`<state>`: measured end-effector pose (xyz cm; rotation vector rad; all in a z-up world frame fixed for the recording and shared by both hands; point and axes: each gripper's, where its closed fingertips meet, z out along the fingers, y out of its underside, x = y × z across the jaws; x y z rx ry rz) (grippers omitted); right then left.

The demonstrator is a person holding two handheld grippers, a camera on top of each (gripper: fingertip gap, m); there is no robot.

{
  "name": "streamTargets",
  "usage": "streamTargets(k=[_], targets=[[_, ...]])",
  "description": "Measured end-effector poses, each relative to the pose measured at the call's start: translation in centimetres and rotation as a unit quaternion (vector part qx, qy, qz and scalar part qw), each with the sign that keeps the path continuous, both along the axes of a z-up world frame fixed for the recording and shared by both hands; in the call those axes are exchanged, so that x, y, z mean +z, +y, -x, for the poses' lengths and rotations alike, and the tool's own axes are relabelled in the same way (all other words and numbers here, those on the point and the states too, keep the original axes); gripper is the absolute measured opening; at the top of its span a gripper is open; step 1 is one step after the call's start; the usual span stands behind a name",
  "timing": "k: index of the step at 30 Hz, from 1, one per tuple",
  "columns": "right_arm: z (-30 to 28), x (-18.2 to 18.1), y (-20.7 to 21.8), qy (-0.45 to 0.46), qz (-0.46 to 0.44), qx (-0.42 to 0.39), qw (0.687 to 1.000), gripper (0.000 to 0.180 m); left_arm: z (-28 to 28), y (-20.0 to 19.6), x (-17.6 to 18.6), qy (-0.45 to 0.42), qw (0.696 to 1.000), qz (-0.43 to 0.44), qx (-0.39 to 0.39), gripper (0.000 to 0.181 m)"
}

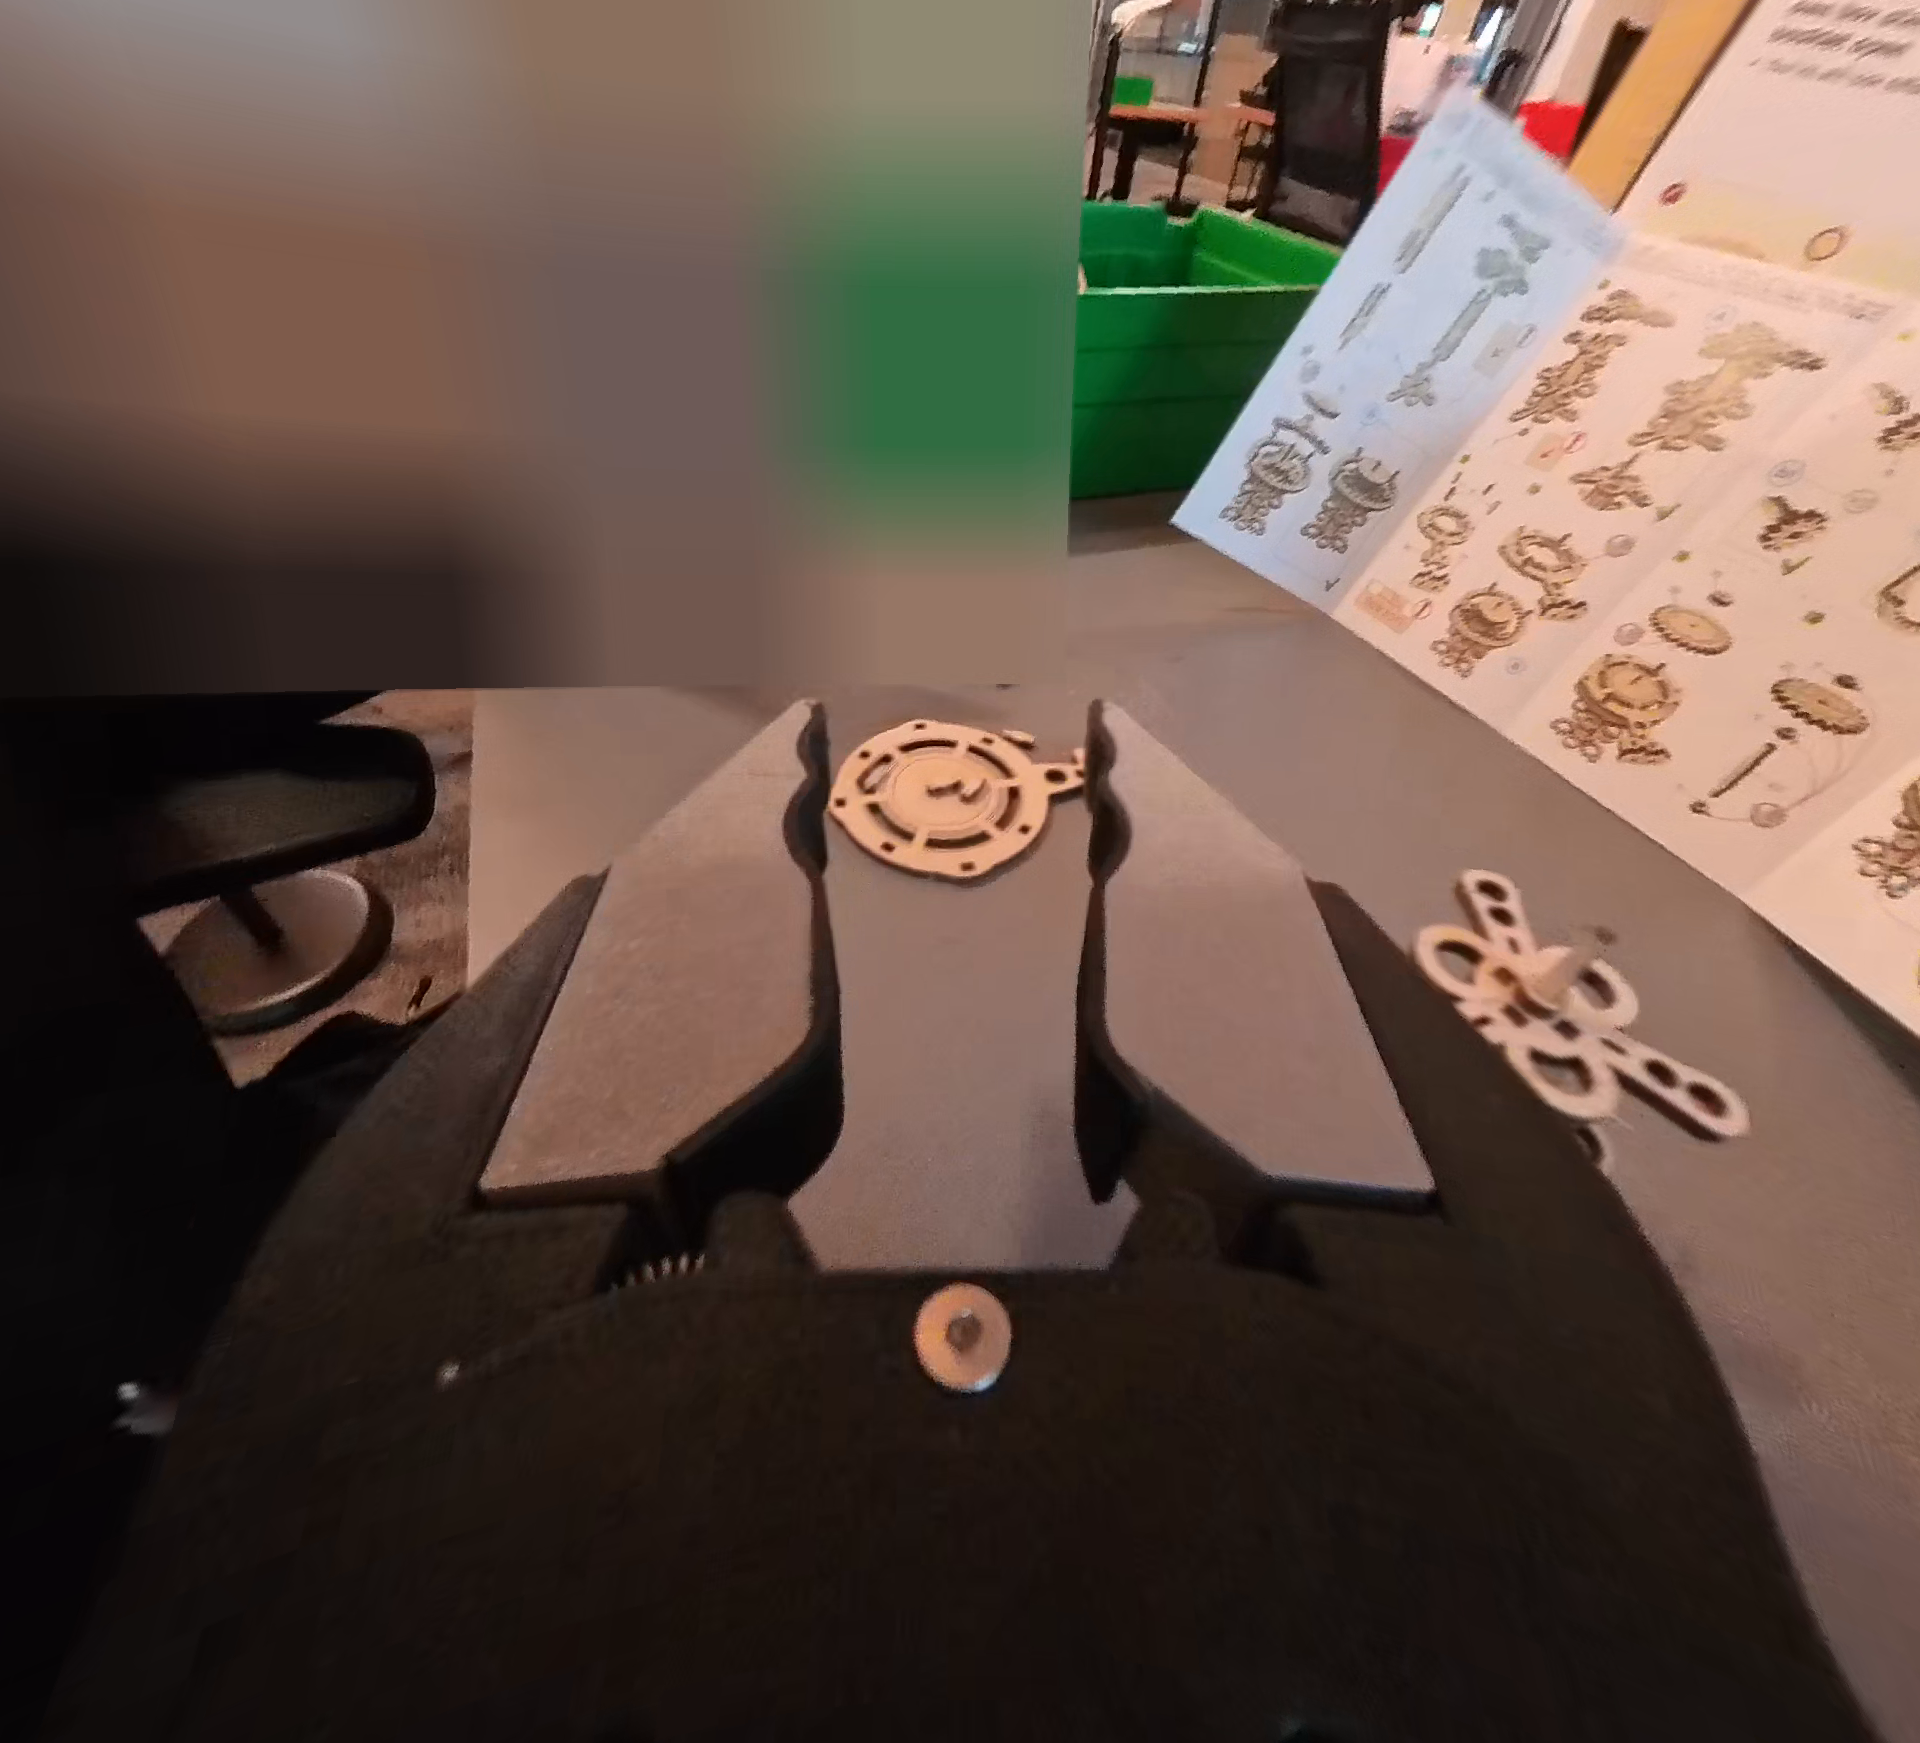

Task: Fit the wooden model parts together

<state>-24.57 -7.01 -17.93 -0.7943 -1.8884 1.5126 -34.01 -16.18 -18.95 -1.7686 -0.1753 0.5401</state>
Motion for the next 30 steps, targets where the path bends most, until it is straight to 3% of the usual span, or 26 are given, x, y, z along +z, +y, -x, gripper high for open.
streamTargets(k=[8,18,30], targets=[[-0.2,-1.8,-1.3,-0.033,-0.039,0.019,0.998,0.05,-0.7,1.1,-1.0,0.032,0.998,0.059,0.005,0.034],[1.5,-5.9,-2.5,-0.124,-0.146,0.009,0.981,0.067,-2.8,2.4,-4.2,-0.087,0.985,0.148,-0.032,0.037],[3.8,-7.0,-2.5,-0.151,-0.164,0.017,0.975,0.071,1.0,2.6,-4.8,-0.115,0.98,0.159,-0.006,0.038]])
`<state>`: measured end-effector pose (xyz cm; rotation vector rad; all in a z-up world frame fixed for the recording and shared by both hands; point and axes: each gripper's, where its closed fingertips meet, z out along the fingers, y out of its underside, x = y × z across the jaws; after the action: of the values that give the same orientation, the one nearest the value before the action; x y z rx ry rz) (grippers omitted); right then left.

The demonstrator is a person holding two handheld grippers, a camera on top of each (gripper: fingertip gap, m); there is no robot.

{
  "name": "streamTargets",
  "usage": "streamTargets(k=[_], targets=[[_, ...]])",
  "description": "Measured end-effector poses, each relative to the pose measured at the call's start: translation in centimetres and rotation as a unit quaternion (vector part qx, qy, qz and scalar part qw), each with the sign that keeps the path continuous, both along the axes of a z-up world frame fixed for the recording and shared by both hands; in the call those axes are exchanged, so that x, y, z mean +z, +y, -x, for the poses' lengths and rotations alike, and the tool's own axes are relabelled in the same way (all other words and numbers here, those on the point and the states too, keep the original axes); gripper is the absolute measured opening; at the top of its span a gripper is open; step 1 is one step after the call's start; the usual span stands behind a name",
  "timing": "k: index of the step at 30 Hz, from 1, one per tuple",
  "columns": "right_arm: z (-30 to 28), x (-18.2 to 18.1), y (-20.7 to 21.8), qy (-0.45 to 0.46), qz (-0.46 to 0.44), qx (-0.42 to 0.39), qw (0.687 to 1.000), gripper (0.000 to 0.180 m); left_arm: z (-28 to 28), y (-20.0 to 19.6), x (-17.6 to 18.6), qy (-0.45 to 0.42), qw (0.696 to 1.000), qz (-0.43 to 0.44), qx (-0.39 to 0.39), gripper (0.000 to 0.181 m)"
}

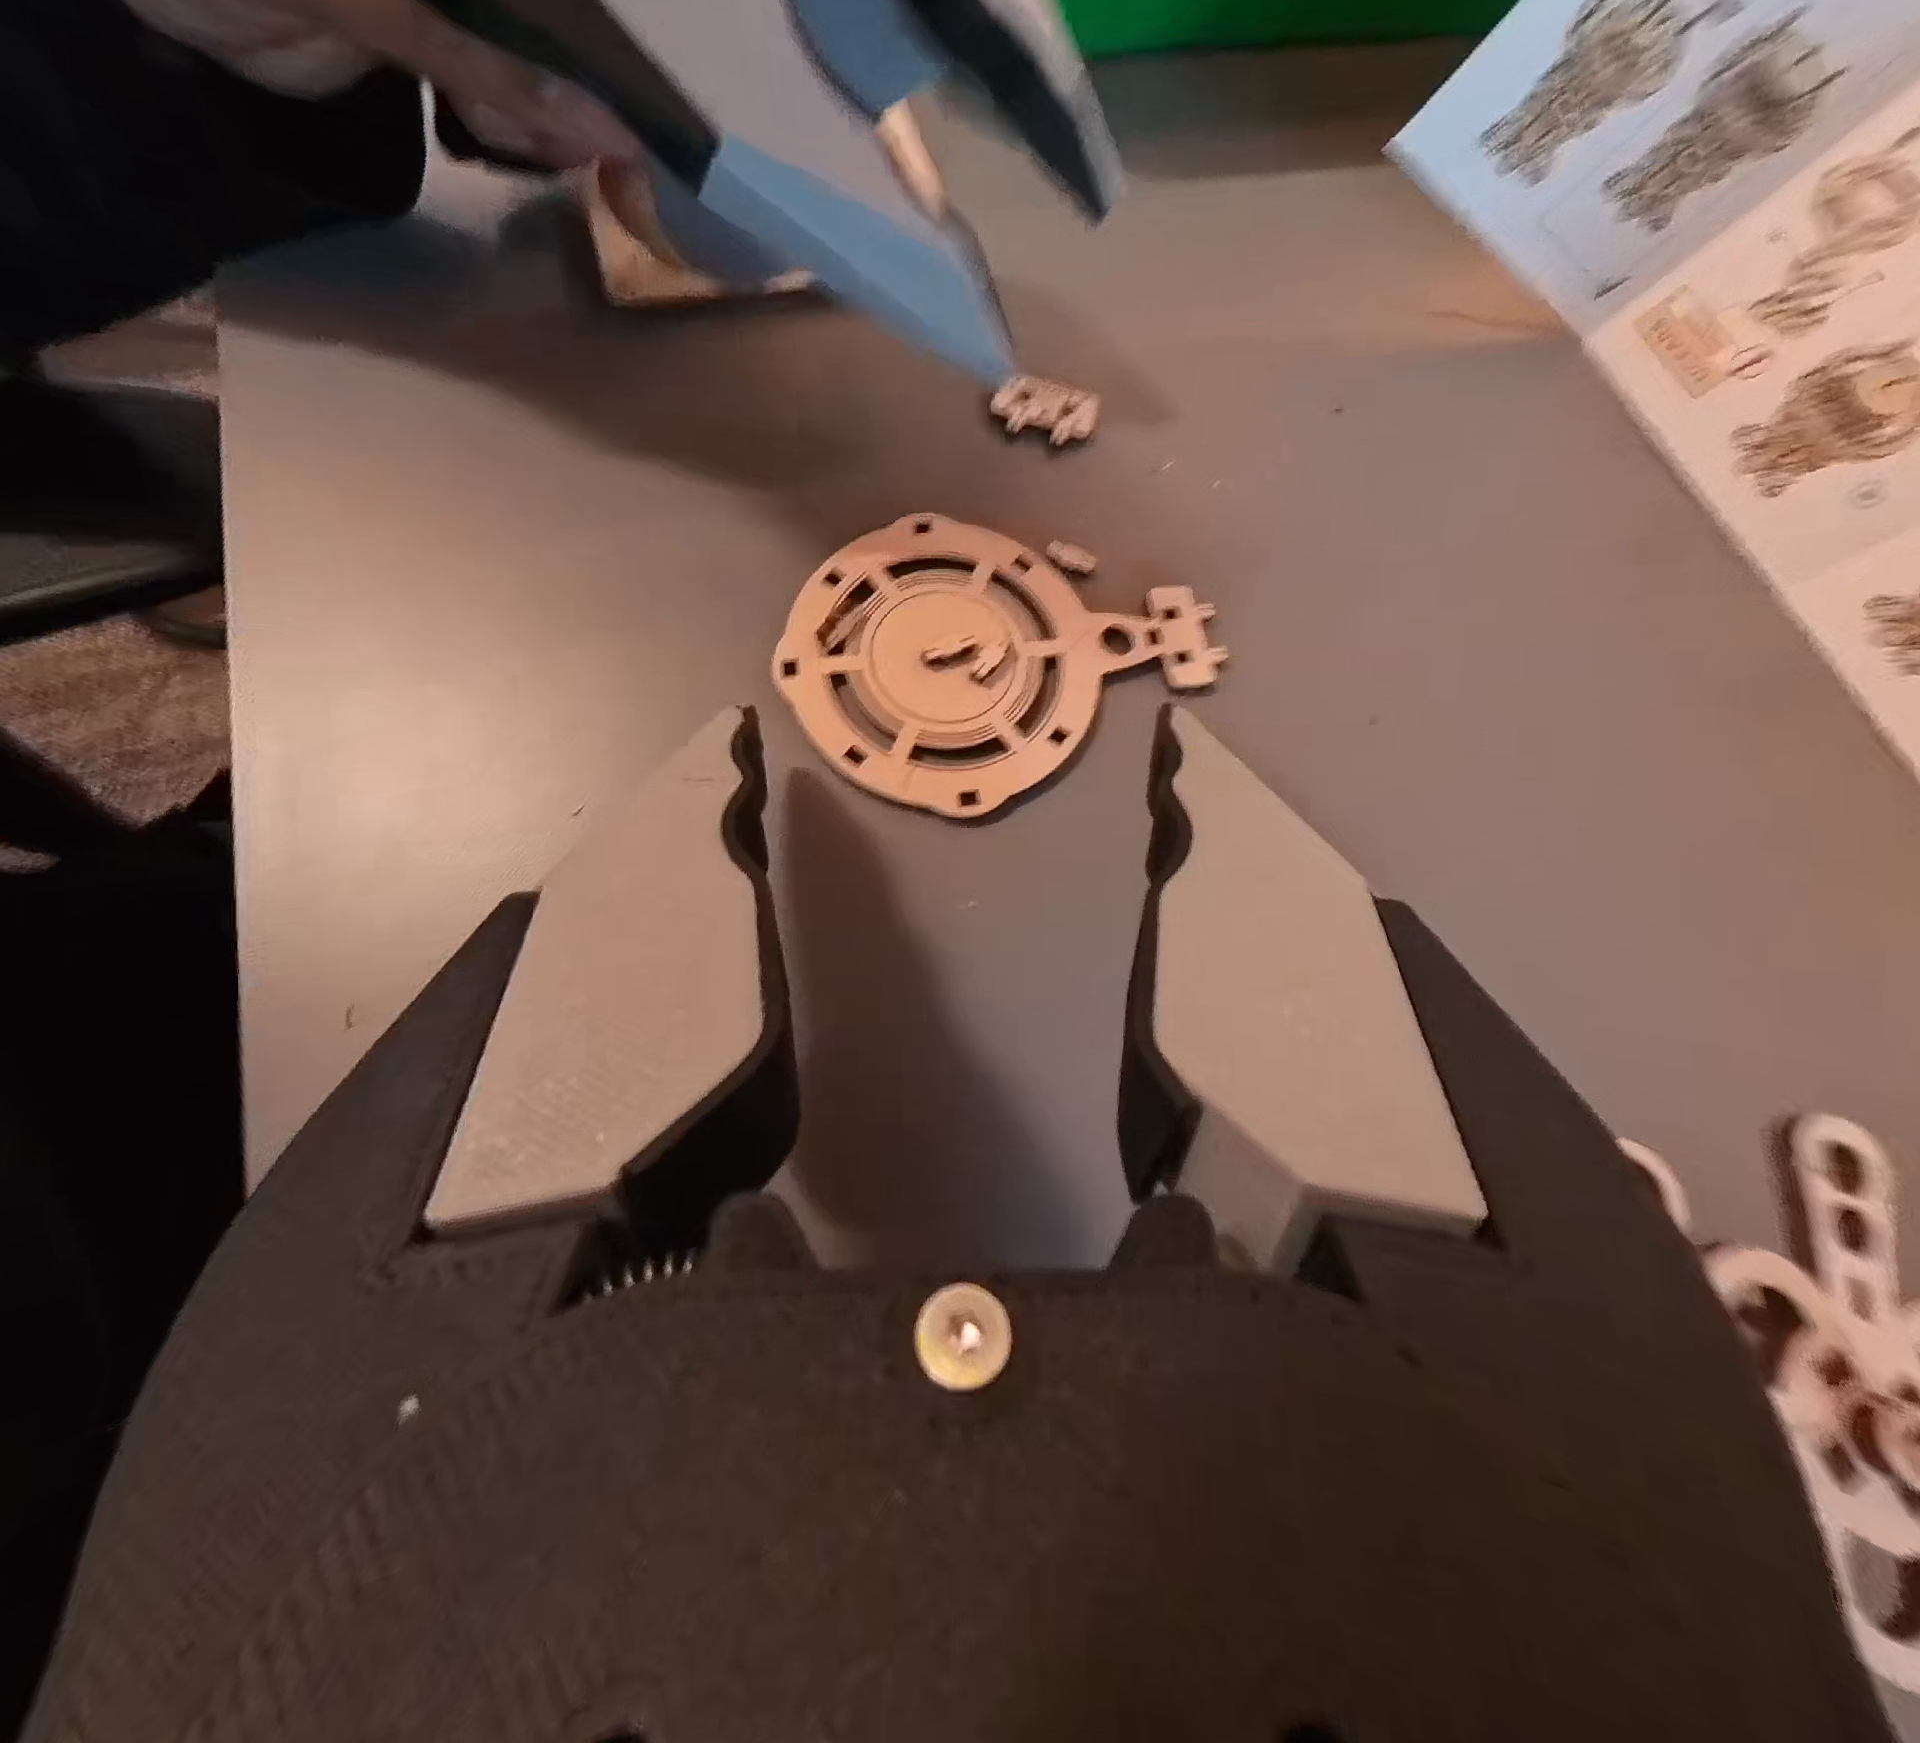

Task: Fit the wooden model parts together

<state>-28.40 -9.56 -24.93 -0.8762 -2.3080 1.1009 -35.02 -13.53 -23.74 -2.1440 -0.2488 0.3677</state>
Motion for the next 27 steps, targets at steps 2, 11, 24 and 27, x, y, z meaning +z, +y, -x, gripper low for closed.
streamTargets(k=[2,11,24,27], targets=[[0.0,0.2,0.1,0.001,0.01,-0.001,1.0,0.07,0.1,-0.4,-0.4,-0.004,1.0,0.014,-0.005,0.038],[-0.5,0.8,-0.3,0.016,0.023,0.015,1.0,0.067,1.6,-0.2,1.8,0.042,0.997,0.047,-0.044,0.029],[-1.3,1.4,-0.8,0.037,0.03,0.022,0.999,0.065,1.1,-1.1,-1.9,-0.051,0.984,0.156,-0.077,0.026],[-1.3,1.5,-0.7,0.039,0.033,0.02,0.999,0.065,0.8,-0.7,-2.0,-0.083,0.98,0.16,-0.087,0.028]])
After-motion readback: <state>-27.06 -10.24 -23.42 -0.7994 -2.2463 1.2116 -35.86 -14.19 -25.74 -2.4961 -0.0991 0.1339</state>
